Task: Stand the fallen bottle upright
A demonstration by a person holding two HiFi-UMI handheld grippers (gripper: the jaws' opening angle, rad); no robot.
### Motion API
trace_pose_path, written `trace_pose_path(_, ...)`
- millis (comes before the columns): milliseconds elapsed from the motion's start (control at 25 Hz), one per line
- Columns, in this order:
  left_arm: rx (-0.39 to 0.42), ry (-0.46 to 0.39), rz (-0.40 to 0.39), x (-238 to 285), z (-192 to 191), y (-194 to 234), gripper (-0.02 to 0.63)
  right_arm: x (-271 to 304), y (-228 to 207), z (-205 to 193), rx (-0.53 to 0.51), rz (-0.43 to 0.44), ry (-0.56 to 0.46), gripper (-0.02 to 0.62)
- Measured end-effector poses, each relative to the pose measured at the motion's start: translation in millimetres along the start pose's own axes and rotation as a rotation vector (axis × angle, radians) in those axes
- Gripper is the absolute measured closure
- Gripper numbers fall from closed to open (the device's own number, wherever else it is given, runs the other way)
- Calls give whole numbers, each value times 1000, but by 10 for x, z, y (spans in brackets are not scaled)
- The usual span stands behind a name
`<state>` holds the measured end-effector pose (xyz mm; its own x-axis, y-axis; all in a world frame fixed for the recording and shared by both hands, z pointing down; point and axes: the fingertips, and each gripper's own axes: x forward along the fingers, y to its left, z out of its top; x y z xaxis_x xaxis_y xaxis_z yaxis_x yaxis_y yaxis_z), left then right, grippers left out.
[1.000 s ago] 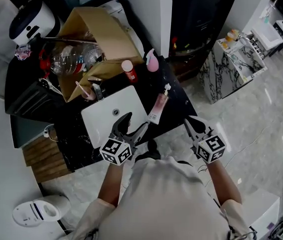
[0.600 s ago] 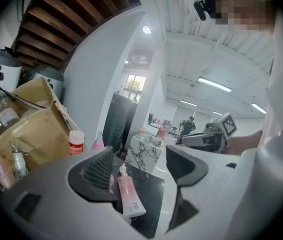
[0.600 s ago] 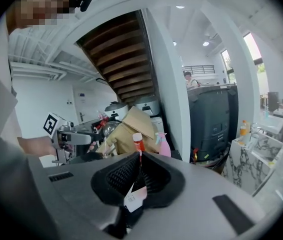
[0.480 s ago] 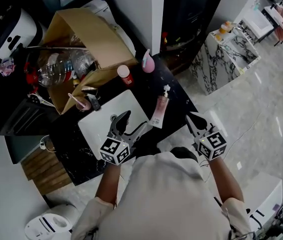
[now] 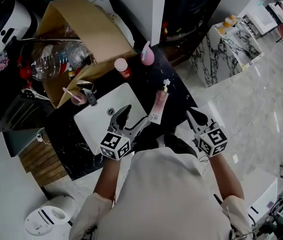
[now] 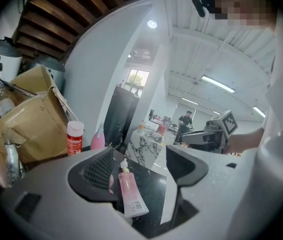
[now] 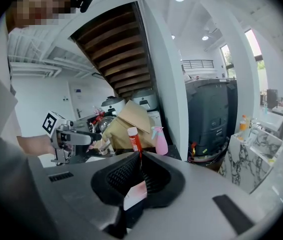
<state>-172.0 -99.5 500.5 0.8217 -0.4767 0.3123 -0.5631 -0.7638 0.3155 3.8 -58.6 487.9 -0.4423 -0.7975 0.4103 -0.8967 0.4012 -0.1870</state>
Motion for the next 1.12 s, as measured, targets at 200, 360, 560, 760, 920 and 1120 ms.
trace_pose_path(200, -11, 27, 29, 242, -52, -48, 276, 55, -225, -86, 23, 23, 20, 558)
trace_pose_path(360, -3, 84, 63, 515, -200, -54, 272, 111, -386, -131, 27, 54, 34, 558)
trace_pose_path(560, 2, 141, 77, 869, -398, -90, 267, 156, -569, -162, 25, 89, 41, 558)
trace_pose_path(760, 26, 224, 96, 1227, -606, -82, 267, 222, -768, -195, 38, 120, 45, 558)
trace_pose_path(920, 30, 293, 122, 1459, -818, 16, 267, 320, -838, -304, 44, 154, 64, 558)
trace_pose_path(1120, 29, 410, 154, 1734, -1184, 168, 262, 437, -933, -446, 56, 190, 95, 558)
